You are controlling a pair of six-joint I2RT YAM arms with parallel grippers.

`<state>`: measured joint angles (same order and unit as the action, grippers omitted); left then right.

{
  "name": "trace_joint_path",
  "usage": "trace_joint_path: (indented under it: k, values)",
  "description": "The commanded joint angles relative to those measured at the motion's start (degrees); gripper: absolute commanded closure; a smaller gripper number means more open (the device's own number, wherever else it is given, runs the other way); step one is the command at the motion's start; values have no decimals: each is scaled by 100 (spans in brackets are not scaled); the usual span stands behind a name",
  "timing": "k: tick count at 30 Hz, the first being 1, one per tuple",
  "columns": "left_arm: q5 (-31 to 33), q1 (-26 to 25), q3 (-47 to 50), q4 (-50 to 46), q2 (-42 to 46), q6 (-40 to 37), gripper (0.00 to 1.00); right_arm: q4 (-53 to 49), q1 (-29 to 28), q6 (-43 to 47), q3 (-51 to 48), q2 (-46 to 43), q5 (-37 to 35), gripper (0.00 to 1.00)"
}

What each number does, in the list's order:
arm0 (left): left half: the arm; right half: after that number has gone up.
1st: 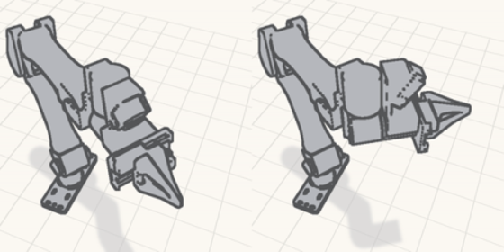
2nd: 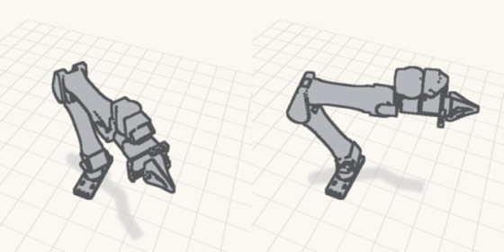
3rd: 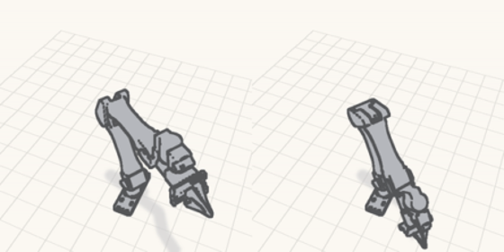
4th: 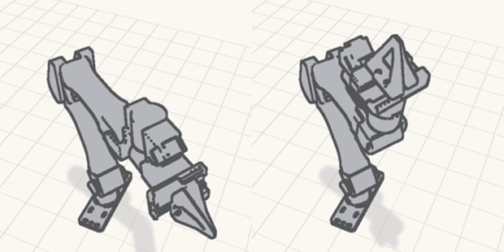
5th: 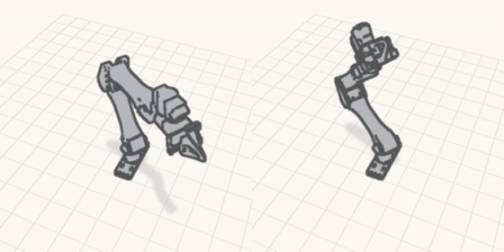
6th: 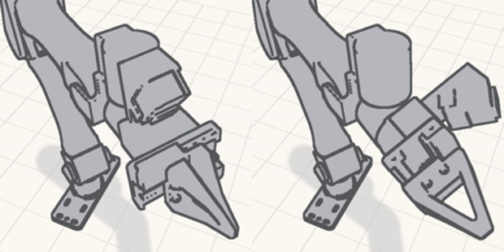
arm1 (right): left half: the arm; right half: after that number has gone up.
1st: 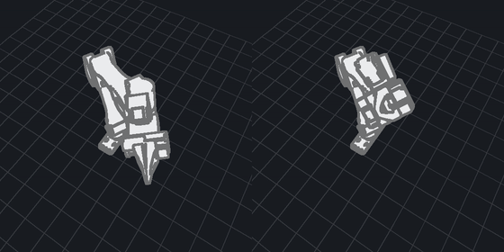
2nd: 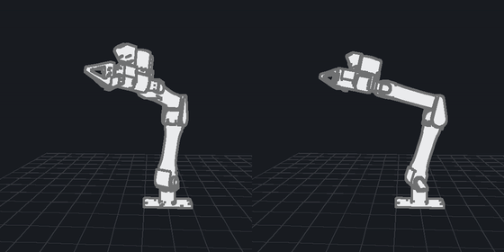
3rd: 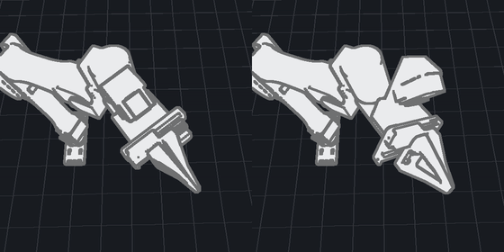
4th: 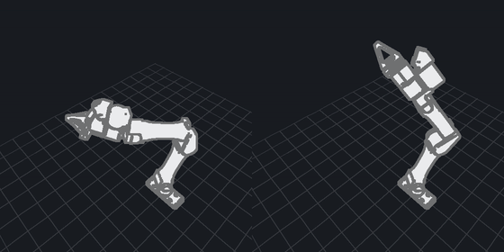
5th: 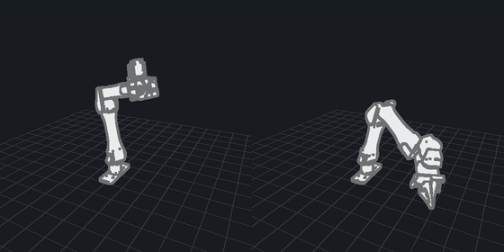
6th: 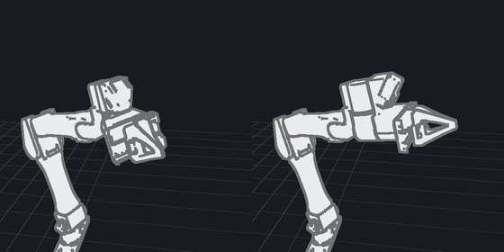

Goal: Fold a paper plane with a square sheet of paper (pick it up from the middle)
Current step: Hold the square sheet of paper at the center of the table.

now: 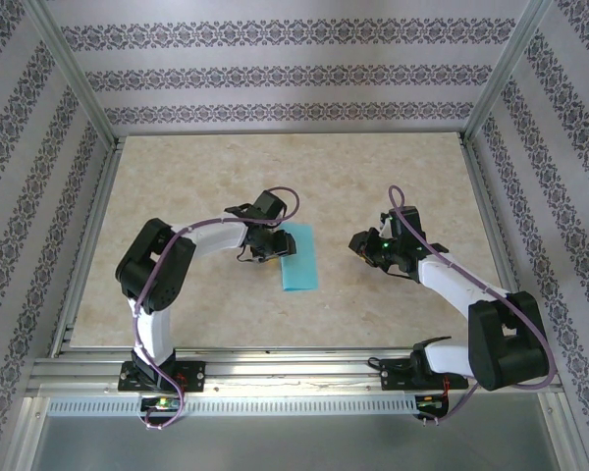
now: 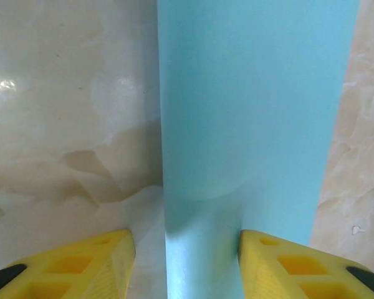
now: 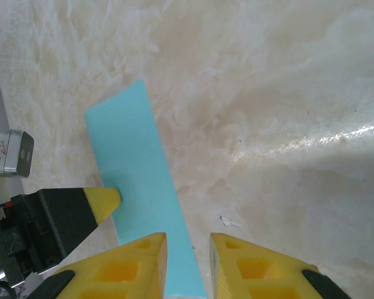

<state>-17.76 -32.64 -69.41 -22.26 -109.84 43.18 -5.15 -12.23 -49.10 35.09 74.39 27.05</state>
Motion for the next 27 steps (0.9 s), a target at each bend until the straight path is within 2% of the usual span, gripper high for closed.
trace_joint_path:
  k: [1, 27]
  values:
    - [396, -78, -119, -373, -295, -250, 49, -21, -14, 71, -28, 49, 73, 75]
    - [388, -111, -89, -321, -437, 72, 49, 66, -306, 125, 155, 482, 253, 75]
